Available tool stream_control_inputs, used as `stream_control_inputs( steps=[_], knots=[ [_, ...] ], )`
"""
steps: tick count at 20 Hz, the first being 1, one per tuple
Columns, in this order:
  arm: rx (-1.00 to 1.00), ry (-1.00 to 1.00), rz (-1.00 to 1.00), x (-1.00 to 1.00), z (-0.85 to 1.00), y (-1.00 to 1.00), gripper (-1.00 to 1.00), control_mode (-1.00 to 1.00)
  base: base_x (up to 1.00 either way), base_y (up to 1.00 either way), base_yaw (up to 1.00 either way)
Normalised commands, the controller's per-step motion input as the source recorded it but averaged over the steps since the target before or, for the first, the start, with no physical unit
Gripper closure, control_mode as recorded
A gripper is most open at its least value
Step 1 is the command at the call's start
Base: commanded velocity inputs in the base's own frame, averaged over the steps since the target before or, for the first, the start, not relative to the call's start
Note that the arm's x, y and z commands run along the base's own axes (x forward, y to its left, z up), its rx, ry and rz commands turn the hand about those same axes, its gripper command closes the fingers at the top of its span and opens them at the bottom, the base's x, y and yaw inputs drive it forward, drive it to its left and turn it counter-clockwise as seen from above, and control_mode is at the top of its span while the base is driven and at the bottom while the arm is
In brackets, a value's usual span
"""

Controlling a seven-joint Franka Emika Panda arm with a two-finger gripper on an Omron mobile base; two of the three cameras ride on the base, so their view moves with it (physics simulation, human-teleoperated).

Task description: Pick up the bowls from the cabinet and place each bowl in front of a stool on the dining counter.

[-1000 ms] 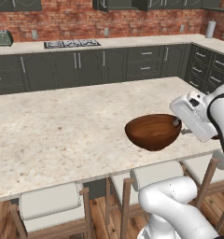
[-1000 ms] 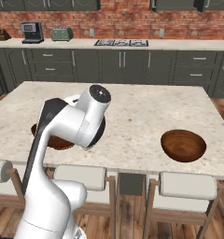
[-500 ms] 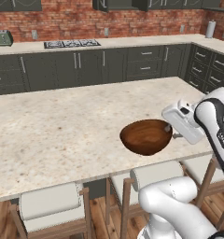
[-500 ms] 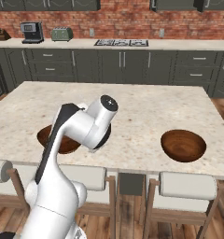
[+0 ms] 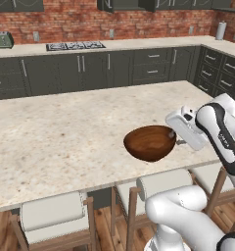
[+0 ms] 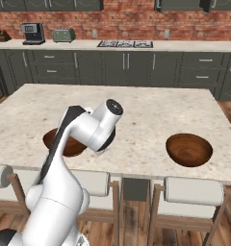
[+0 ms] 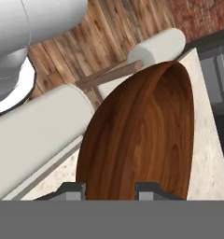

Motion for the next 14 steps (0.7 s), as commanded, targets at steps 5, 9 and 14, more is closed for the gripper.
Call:
stream_control_inputs(
  steps=[5, 9, 14],
  knots=[
    [0.0, 0.0, 0.0, 0.15, -0.26, 0.0, 1.0, -1.0, 0.0, 0.0, 0.0],
    [0.0, -0.05, 0.0, 0.21, -0.35, 0.0, 1.0, -1.0, 0.0, 0.0, 0.0],
    [0.0, -0.07, 0.0, 0.19, -0.34, -0.01, 1.0, -1.0, 0.0, 0.0, 0.0]
  ],
)
